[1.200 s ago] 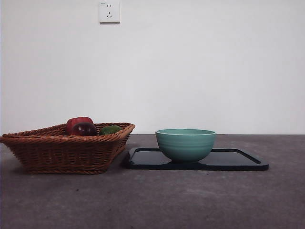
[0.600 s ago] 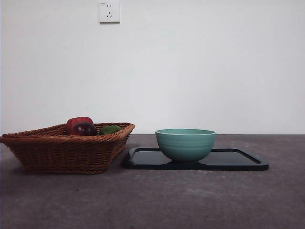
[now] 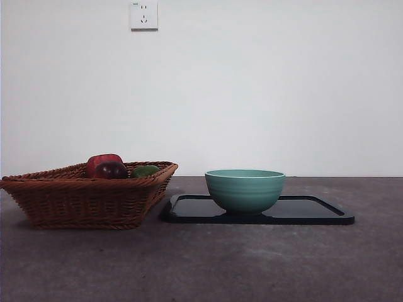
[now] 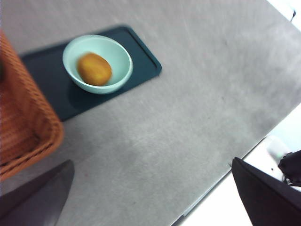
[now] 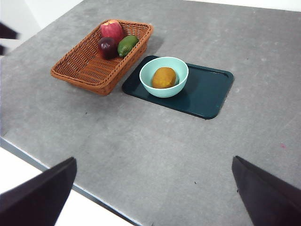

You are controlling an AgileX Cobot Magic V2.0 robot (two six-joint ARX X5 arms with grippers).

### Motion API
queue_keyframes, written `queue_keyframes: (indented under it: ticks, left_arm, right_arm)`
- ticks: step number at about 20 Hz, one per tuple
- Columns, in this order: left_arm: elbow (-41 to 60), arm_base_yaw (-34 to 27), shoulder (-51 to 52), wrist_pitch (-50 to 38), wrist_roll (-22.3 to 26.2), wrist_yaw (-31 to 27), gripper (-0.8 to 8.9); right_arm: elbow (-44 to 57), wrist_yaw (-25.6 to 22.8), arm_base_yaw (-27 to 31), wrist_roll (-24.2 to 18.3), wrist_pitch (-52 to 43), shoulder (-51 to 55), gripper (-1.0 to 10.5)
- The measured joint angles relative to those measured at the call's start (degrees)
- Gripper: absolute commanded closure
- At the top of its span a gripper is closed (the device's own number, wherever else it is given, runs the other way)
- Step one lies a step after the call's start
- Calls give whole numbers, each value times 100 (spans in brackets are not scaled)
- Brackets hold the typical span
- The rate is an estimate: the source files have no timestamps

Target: Pick up the wifruite, put it on the bowl, pick up the plate, put it on desk

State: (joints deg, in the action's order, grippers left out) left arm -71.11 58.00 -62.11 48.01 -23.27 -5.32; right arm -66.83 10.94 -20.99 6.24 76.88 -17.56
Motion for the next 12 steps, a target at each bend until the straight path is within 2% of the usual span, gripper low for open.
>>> queue_keyframes:
  ticks: [5, 12]
  left_arm:
    - [-1176, -168, -1539, 542, 13, 125, 188]
    - [-2658, -658, -3322, 1226, 299, 127, 188]
  right_arm:
    - [0, -2, 0, -2, 0, 0, 385]
    - [0, -2, 0, 0, 0, 0, 385]
